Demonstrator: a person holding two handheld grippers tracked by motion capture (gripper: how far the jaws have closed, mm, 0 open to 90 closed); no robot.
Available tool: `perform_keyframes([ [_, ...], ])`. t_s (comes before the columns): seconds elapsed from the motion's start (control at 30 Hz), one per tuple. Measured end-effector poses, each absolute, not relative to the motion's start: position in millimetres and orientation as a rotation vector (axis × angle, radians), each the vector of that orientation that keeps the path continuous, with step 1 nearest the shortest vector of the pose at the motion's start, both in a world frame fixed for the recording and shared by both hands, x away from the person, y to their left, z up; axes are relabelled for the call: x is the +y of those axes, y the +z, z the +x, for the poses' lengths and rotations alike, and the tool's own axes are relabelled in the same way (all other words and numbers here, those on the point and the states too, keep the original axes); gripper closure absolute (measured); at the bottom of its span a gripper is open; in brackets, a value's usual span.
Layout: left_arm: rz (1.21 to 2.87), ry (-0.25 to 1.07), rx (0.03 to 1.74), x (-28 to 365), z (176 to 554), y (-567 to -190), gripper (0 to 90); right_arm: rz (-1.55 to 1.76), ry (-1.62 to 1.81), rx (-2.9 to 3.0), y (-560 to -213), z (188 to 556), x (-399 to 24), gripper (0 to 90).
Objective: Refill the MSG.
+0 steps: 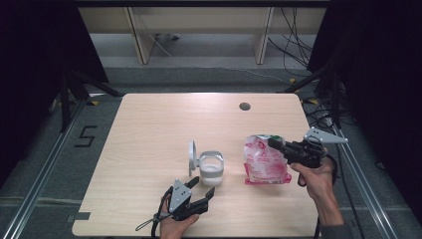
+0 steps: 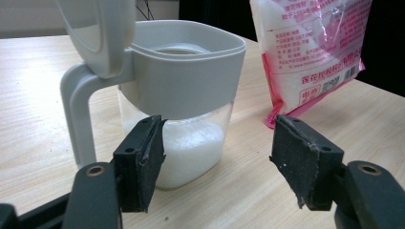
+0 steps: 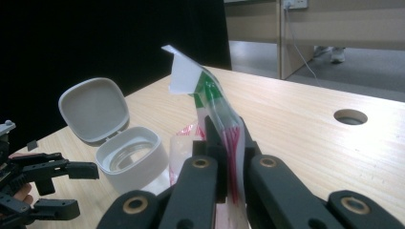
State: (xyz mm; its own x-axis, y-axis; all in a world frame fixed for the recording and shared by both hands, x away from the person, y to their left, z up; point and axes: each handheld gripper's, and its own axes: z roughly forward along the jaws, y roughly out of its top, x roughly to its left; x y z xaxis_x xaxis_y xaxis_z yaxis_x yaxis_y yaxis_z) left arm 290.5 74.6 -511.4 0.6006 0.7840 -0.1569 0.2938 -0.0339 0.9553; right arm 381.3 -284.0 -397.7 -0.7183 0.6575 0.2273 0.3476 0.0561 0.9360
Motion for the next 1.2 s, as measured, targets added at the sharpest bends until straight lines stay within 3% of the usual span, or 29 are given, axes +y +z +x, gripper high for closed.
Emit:
perform_keyframes([
  [1.2, 1.619, 0.526, 0.913, 83, 293, -510, 34.7, 1.042, 1.347, 2.090, -417, 385, -301, 90.0],
])
